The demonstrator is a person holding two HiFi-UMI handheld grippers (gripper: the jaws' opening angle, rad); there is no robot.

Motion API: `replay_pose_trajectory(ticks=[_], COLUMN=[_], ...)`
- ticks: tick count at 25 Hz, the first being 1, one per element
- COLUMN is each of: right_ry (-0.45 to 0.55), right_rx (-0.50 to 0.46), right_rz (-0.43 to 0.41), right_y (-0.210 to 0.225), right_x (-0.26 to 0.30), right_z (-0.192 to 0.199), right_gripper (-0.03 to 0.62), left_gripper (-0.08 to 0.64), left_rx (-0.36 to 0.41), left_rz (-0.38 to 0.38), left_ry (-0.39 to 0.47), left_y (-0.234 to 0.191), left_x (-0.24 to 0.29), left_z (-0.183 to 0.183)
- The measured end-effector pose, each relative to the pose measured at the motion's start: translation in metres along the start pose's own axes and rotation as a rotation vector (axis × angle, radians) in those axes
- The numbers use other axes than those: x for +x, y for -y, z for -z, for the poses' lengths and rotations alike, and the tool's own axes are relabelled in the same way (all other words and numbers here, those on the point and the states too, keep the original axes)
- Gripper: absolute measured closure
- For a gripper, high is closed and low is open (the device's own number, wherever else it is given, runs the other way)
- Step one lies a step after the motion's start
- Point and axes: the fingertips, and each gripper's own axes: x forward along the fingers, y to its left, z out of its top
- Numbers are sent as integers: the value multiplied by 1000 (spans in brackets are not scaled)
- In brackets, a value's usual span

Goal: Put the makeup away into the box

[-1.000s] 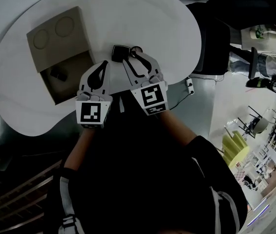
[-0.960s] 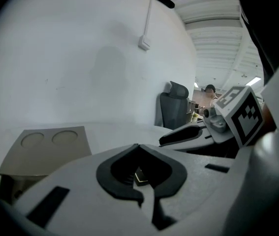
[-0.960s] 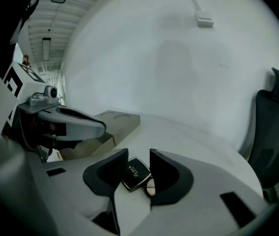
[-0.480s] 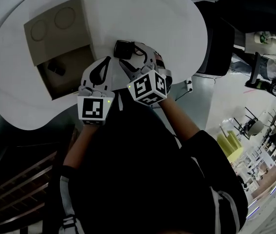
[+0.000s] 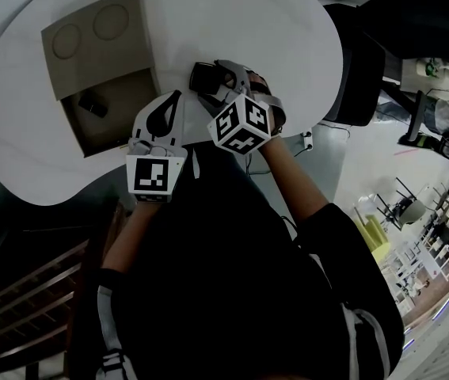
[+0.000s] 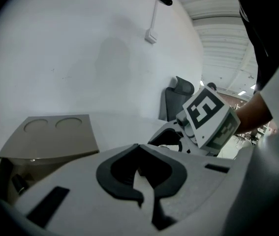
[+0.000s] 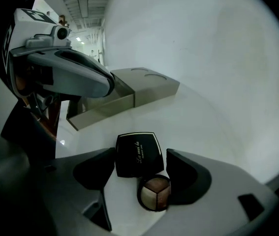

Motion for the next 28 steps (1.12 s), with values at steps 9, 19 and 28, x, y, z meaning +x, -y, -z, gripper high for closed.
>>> replay_pose_trajectory(ticks=[9,19,28], right_ry=[-70,18,-34], right_rx=[-65,-77,-38], right_rz=[-76,45,57], right_y=[-1,8,12], right_x=[8,-14,-10], right_z=[-1,-24,-16], right_gripper=[274,528,340], left_gripper=[552,552,552], left_rx=[-1,2,1], left_rz=[-14,-23,-29], left_ry=[2,21,32], left_y=[0,-4,-9], left_x=[-7,-19,-30], left_z=[3,1,0])
